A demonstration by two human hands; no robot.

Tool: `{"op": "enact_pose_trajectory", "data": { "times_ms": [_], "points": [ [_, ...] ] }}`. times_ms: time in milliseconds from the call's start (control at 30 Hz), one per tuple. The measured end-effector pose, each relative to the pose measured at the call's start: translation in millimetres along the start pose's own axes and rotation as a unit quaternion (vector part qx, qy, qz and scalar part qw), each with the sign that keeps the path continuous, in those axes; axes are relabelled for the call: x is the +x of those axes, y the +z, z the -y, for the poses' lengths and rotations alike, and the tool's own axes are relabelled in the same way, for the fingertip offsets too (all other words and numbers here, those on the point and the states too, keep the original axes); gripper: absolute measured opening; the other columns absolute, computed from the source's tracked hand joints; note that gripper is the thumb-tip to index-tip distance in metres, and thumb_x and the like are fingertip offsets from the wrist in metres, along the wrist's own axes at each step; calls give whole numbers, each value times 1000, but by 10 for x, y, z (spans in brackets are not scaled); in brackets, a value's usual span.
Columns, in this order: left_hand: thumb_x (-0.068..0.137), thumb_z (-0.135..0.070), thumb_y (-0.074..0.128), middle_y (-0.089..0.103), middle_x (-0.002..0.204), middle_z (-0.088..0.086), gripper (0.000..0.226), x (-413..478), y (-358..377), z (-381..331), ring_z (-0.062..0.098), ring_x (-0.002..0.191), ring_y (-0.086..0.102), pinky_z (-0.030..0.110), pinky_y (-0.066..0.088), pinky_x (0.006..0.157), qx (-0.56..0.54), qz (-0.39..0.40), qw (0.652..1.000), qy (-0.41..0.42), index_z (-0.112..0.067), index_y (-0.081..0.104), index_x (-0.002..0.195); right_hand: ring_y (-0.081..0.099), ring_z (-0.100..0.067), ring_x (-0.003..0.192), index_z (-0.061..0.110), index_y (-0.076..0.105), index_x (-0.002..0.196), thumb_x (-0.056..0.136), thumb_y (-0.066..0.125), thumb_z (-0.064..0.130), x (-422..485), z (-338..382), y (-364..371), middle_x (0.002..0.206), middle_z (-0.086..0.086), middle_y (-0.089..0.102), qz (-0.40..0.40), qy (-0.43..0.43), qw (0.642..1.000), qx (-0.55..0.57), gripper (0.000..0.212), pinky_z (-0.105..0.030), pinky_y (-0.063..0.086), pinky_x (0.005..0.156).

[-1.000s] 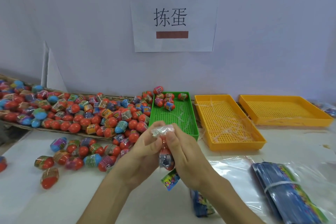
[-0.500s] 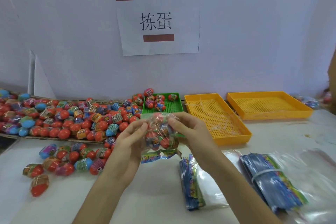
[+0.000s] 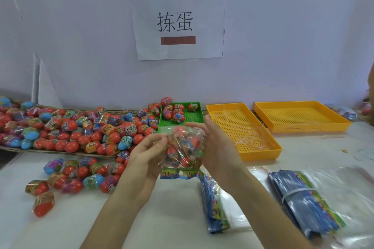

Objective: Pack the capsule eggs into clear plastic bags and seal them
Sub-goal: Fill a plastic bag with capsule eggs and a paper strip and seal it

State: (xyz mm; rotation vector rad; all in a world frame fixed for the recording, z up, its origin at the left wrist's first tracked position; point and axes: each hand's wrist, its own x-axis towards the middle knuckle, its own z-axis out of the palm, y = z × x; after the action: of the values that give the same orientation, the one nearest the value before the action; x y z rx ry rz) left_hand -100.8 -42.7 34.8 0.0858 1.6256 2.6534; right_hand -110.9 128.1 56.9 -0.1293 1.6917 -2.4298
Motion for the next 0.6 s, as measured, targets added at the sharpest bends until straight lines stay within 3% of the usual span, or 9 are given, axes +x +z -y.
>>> {"op": "enact_pose_trajectory", "data": {
  "times_ms": [100,167,267,533,600],
  "points": [
    [78,-23,70,73,90,6,9,-6,20,4,18,81,71,33,61,65,34,-1,999,32,-19,75,85,69,-22,95,12,76,97,86,72,37,-13,33,-36,96,-9,74,-11,-60,993,-99,27,-33,58,77],
    [77,-21,69,73,85,4,7,-7,17,20,14,76,70,27,59,62,42,-7,998,49,-20,75,81,70,-24,91,11,77,92,88,74,26,-20,17,-51,91,-10,74,-45,-81,989,-115,15,-40,60,79],
    [77,-19,68,71,84,4,5,-3,32,28,13,75,68,24,57,61,46,-8,997,56,-18,73,80,72,-28,95,13,79,89,85,78,23,-28,18,-43,90,-10,75,-79,-95,986,-110,11,-48,60,86],
    [83,-17,69,61,86,11,11,-36,55,12,24,82,60,41,53,74,85,14,994,65,-13,59,82,71,-21,98,20,82,87,85,78,17,-53,4,-39,93,-2,77,-118,-113,982,-90,5,-38,61,82],
    [88,-29,62,62,87,12,18,-53,84,20,26,83,61,44,55,75,131,17,987,90,-11,61,88,71,-16,92,23,82,82,84,79,17,-62,20,-56,87,1,77,-116,-126,979,-109,8,-34,60,78]
  ]
}}
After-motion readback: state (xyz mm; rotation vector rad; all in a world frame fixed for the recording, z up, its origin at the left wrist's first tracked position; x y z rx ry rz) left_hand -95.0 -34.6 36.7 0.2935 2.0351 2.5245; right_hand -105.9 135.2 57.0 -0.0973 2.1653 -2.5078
